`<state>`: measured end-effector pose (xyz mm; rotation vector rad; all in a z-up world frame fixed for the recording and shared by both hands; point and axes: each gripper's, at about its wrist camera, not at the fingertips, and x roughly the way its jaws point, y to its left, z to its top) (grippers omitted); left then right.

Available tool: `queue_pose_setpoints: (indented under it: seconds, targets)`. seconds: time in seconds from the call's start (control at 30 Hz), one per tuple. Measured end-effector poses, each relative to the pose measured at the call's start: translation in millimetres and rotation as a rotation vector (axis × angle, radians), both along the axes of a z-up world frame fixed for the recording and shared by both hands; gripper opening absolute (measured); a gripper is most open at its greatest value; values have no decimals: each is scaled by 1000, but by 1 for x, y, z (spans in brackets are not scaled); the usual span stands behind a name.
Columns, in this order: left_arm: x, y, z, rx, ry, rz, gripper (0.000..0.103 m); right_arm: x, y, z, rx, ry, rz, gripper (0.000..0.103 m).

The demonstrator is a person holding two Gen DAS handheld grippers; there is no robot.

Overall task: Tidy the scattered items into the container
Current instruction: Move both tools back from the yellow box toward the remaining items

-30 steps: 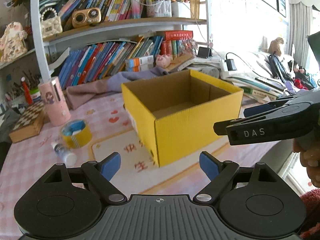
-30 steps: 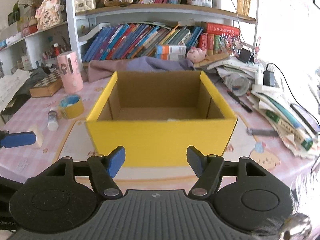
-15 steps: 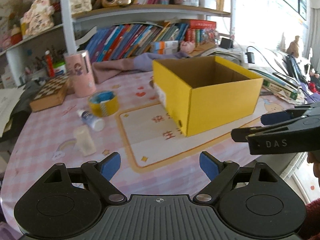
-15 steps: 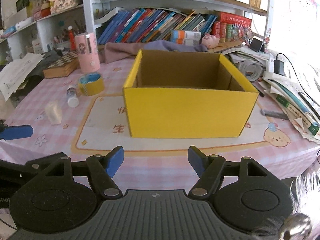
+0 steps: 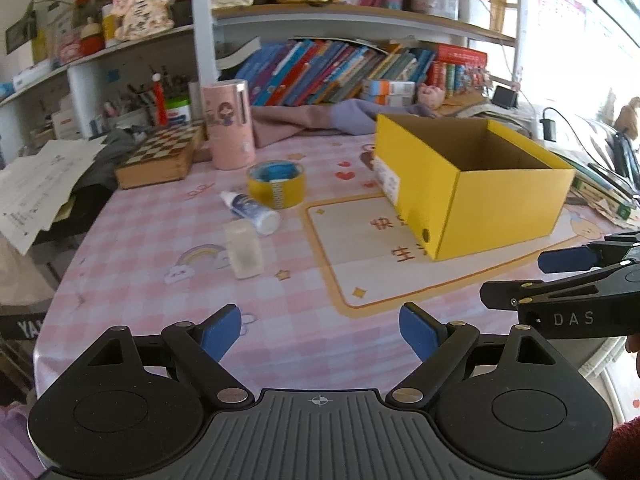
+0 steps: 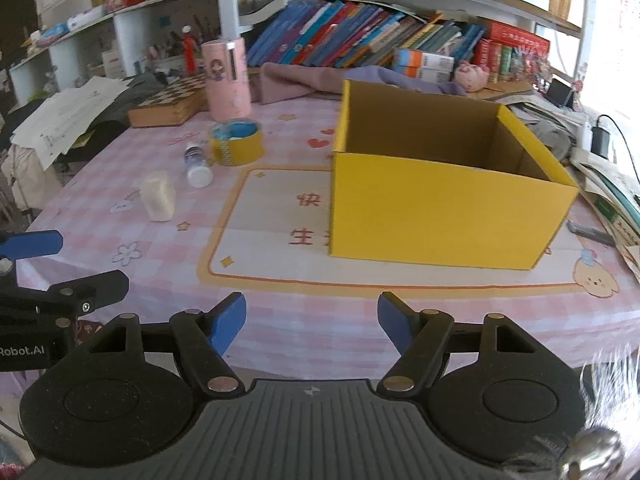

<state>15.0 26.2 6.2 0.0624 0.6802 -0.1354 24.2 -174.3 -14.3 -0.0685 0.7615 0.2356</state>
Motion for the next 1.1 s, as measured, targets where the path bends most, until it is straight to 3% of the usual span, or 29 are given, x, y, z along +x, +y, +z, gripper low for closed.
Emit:
queue_pose_setpoints:
  seconds: [0.63, 1.1]
  targets:
    - [0, 33, -1, -9, 10, 119, 89, 15, 45, -2, -17, 29, 165, 69]
    - [42, 49, 2, -7, -4, 163, 89, 62, 62, -1, -20, 30, 212, 65]
